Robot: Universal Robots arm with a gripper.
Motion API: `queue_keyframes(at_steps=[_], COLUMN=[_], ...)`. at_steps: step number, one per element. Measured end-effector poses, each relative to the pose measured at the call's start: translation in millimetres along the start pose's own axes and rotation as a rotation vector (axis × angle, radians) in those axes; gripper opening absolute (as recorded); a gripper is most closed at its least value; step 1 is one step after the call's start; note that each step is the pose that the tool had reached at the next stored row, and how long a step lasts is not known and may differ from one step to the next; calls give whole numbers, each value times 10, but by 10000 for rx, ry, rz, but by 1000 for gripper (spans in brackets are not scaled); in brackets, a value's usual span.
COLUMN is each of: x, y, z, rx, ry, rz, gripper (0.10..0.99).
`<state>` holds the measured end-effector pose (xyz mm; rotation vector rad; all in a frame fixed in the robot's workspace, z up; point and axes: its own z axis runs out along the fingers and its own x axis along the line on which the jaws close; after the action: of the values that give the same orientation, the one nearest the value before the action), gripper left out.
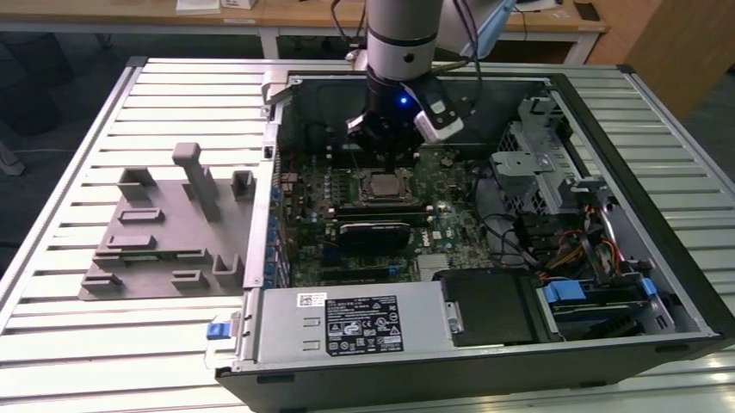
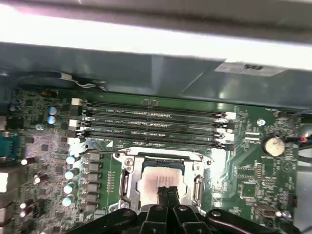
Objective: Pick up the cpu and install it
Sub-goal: 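Close the cpu cover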
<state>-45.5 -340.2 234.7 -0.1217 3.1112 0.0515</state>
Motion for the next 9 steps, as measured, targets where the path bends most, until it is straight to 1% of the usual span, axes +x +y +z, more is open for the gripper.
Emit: queue_keyframes(at_steps=[4, 9], x=[-3, -4], y=[4, 4], z=[-116, -123], rx=[0, -1], ry=[-1, -1], rz=[0, 0], gripper=[106, 106])
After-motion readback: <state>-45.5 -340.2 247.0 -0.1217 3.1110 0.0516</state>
